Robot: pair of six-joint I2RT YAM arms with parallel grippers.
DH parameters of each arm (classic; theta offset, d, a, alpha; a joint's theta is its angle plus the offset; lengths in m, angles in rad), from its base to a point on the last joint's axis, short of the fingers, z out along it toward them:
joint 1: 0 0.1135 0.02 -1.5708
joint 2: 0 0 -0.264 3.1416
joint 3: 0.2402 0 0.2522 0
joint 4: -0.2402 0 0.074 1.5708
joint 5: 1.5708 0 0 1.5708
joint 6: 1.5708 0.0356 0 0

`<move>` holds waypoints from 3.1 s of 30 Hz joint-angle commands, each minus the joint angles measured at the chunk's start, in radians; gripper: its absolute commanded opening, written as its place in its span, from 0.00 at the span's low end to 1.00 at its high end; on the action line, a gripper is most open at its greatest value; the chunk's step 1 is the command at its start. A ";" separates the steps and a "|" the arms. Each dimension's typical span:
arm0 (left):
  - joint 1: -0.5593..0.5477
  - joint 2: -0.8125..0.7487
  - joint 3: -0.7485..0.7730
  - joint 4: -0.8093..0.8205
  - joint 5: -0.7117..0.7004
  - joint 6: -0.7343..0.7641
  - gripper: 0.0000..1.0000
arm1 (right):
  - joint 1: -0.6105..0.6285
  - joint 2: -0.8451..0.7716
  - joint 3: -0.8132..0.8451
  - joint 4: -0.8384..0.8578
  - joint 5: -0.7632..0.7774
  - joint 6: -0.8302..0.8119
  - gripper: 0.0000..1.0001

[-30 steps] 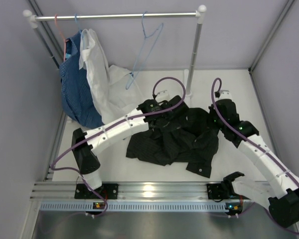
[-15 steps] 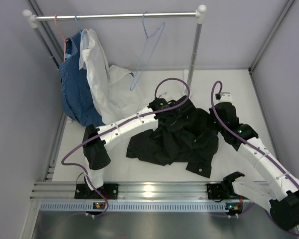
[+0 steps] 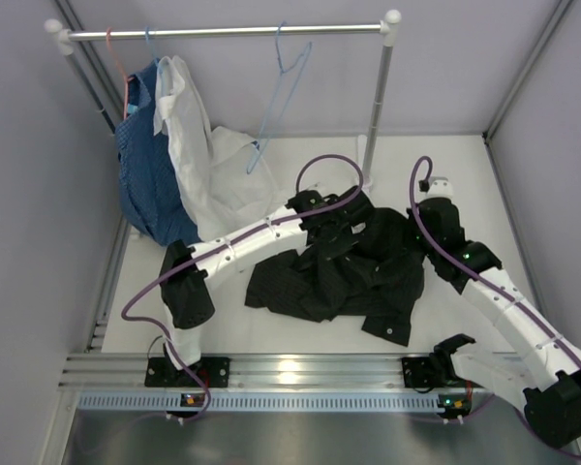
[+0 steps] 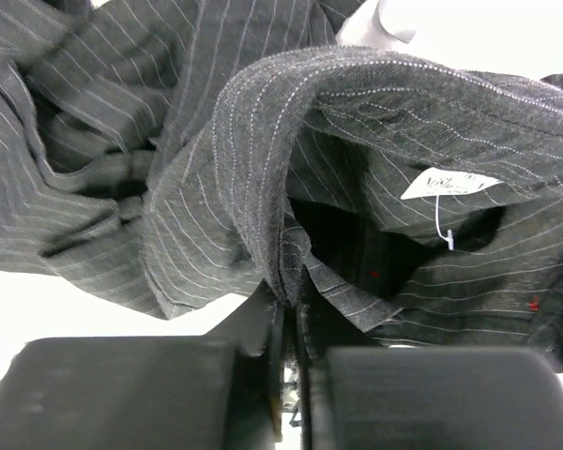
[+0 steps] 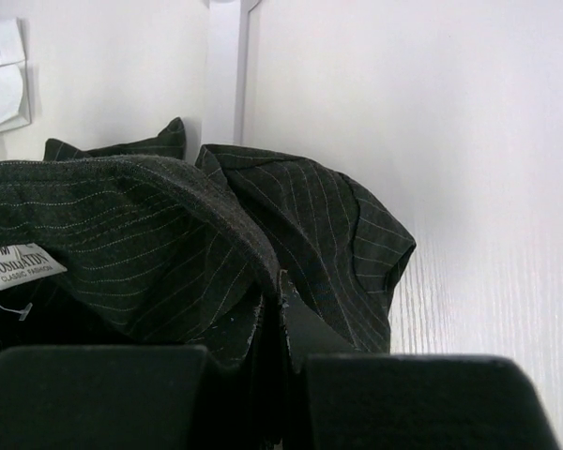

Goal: Place the shirt on the hanger

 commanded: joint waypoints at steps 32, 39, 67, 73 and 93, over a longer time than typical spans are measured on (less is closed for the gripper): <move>0.020 -0.696 -0.833 0.540 0.051 0.480 0.00 | 0.388 0.632 1.101 -0.086 -0.043 0.227 0.99; 0.020 -0.788 -0.945 0.611 0.112 0.483 0.00 | 0.402 0.965 1.482 -0.166 0.131 0.101 0.92; 0.019 -0.787 -0.950 0.611 0.193 0.539 0.00 | 0.180 0.815 1.175 -0.050 -0.153 -0.080 0.16; 0.019 -0.785 -0.948 0.609 0.198 0.536 0.00 | 0.146 0.858 1.212 -0.046 -0.259 -0.126 0.19; 0.019 -0.791 -0.951 0.609 0.198 0.524 0.00 | 0.141 0.882 1.229 -0.034 -0.168 -0.184 0.10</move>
